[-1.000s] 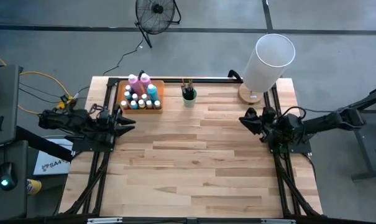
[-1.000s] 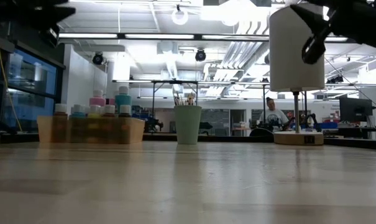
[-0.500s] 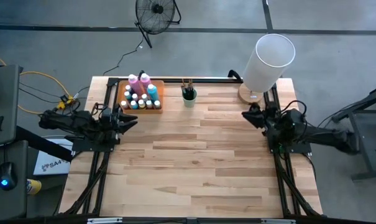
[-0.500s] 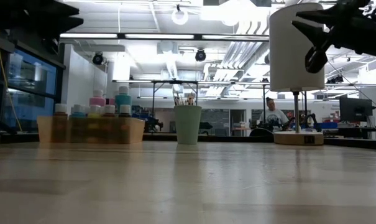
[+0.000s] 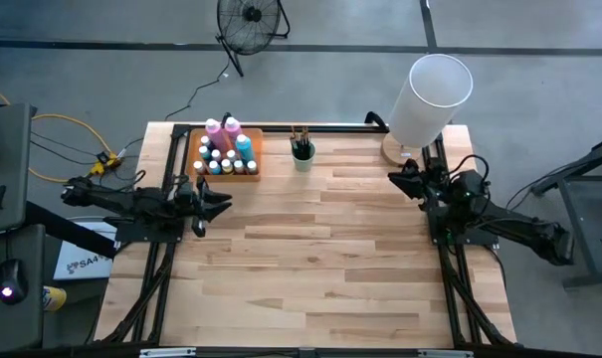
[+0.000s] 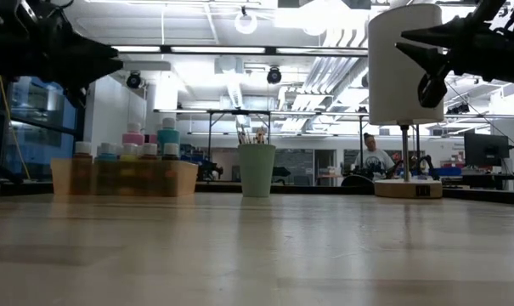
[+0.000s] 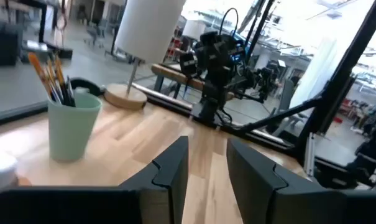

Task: Pick & Place Paint Supplies
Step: Return to Home Position

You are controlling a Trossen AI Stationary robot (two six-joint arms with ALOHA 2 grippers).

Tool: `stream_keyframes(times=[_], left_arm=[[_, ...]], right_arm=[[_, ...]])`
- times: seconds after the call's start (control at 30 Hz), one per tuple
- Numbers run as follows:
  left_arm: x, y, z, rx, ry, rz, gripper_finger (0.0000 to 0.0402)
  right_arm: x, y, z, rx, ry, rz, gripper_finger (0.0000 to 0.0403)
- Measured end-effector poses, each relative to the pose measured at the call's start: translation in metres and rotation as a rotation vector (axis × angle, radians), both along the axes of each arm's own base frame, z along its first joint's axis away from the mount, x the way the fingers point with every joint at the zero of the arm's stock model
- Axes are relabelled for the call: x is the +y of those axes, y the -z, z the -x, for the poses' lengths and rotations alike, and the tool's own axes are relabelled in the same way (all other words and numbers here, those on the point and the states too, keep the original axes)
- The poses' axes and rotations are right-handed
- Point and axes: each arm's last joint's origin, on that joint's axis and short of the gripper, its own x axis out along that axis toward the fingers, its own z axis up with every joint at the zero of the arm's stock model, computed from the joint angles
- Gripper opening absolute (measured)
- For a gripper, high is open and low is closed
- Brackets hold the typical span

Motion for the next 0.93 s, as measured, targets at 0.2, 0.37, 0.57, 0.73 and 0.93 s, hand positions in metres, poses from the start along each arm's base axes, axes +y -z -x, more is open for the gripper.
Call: stream_keyframes(times=[0.2, 0.37, 0.57, 0.73, 0.93], left_arm=[[0.0000, 0.0029, -0.0003, 0.016, 0.001, 0.043, 0.0108], [-0.0001, 0.0042, -0.0004, 0.030, 0.005, 0.032, 0.0108], [-0.0002, 0.0061, -0.0006, 0.048, 0.005, 0.027, 0.0108], [-0.0002, 0.0062, -0.0006, 0.047, 0.005, 0.027, 0.0108], [-0.0002, 0.0063, -0.0006, 0.048, 0.006, 0.027, 0.0108]], right_arm=[[-0.0006, 0.0034, -0.0015, 0.033, 0.001, -0.010, 0.0070], [-0.0010, 0.0042, -0.0019, 0.041, 0.004, -0.013, 0.0070], [-0.0010, 0.0046, -0.0020, 0.043, 0.004, -0.014, 0.0070], [-0.0010, 0.0046, -0.0020, 0.043, 0.005, -0.014, 0.0070], [-0.0010, 0.0047, -0.0020, 0.044, 0.005, -0.014, 0.0070]])
